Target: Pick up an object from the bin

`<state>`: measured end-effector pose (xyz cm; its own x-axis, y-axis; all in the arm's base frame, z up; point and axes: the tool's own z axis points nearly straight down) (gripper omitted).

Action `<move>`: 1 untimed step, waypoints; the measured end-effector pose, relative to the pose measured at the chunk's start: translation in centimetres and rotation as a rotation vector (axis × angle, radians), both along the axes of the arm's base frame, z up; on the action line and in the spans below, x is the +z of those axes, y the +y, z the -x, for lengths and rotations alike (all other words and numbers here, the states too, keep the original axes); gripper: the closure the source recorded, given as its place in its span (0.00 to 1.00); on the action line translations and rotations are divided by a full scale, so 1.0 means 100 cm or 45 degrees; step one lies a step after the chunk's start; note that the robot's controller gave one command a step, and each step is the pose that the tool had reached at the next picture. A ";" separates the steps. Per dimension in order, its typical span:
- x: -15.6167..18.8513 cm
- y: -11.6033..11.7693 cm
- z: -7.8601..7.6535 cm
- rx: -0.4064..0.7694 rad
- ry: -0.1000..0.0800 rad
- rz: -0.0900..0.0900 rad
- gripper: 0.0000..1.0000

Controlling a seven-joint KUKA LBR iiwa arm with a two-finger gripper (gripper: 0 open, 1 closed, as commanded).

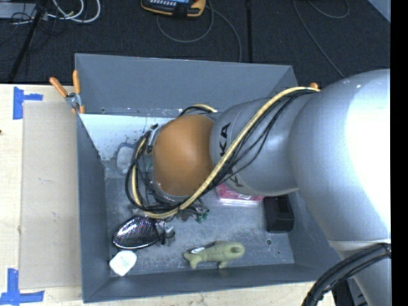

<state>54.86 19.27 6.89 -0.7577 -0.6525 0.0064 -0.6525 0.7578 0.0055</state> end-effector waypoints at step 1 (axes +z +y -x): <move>0.000 0.000 0.000 0.007 0.000 0.000 1.00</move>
Offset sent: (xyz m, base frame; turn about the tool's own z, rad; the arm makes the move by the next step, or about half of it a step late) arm 0.0031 0.0021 0.0049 -0.0404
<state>54.86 19.28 6.90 -0.7543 -0.6565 0.0063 -0.6565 0.7543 0.0057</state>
